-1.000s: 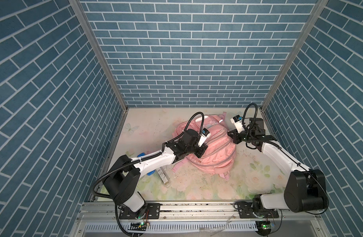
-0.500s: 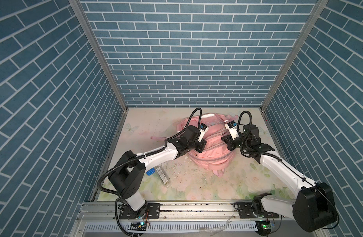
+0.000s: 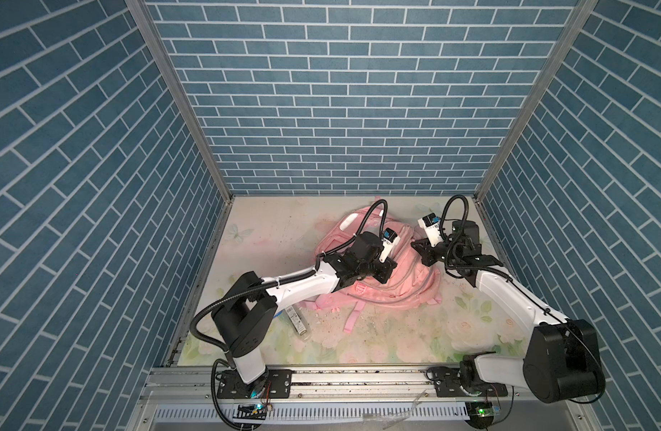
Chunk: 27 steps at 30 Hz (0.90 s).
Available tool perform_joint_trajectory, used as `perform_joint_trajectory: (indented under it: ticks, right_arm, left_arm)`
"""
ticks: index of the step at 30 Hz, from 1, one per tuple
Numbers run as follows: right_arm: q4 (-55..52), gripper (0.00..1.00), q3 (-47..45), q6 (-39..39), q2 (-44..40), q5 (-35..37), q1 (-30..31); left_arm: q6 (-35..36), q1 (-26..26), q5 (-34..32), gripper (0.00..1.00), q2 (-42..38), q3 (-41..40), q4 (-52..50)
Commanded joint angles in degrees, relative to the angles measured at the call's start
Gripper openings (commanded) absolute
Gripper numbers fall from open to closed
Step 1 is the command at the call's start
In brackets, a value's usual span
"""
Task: Pack books, pencil case, and school supplies into a backpack
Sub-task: Unzip the student bag at the center of the table.
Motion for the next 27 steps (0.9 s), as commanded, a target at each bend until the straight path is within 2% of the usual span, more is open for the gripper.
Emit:
perform_joint_trajectory:
  ticks: [1, 4, 8, 13, 16, 17, 19, 22, 27]
  right_arm:
    - [5.4, 0.0, -5.2, -2.9, -2.7, -9.2, 4.3]
    - [10.2, 0.0, -9.4, -2.4, -5.4, -12.7, 5.3]
    - [12.7, 0.0, -12.1, -1.4, -6.7, -14.1, 5.8]
    - [12.9, 0.0, -13.3, -1.5, -6.4, -13.7, 7.2]
    - [12.3, 0.0, -13.5, -1.4, -7.2, -11.0, 7.1]
    - [11.7, 0.0, -13.3, -0.9, -7.7, -9.6, 6.8]
    - [12.6, 0.0, -13.7, 0.4, -9.1, -9.7, 4.9]
    - [14.4, 0.0, -14.4, 2.2, -10.5, -12.1, 1.8]
    - [11.0, 0.0, -13.0, 0.2, -10.2, -12.2, 0.9]
  left_arm:
    - [-0.3, -0.6, 7.2, 0.0, 0.1, 4.4, 11.3]
    - [-0.8, -0.1, 7.3, 0.0, 0.0, 4.3, 12.1]
    - [-1.3, 0.3, 7.0, 0.0, -0.1, 4.6, 12.7]
    - [-1.8, 0.6, 7.3, 0.0, 0.3, 5.1, 13.6]
    - [1.4, 0.8, 7.6, 0.0, -0.6, 4.6, 12.6]
    - [3.4, 1.0, 7.9, 0.0, -1.1, 4.2, 11.6]
    - [10.0, 1.6, 7.7, 0.28, -2.8, 2.9, 7.9]
    - [23.5, 2.7, 7.0, 0.47, -6.7, -0.7, 2.1]
    - [48.0, 4.3, 3.1, 0.6, -13.6, -10.4, -1.1]
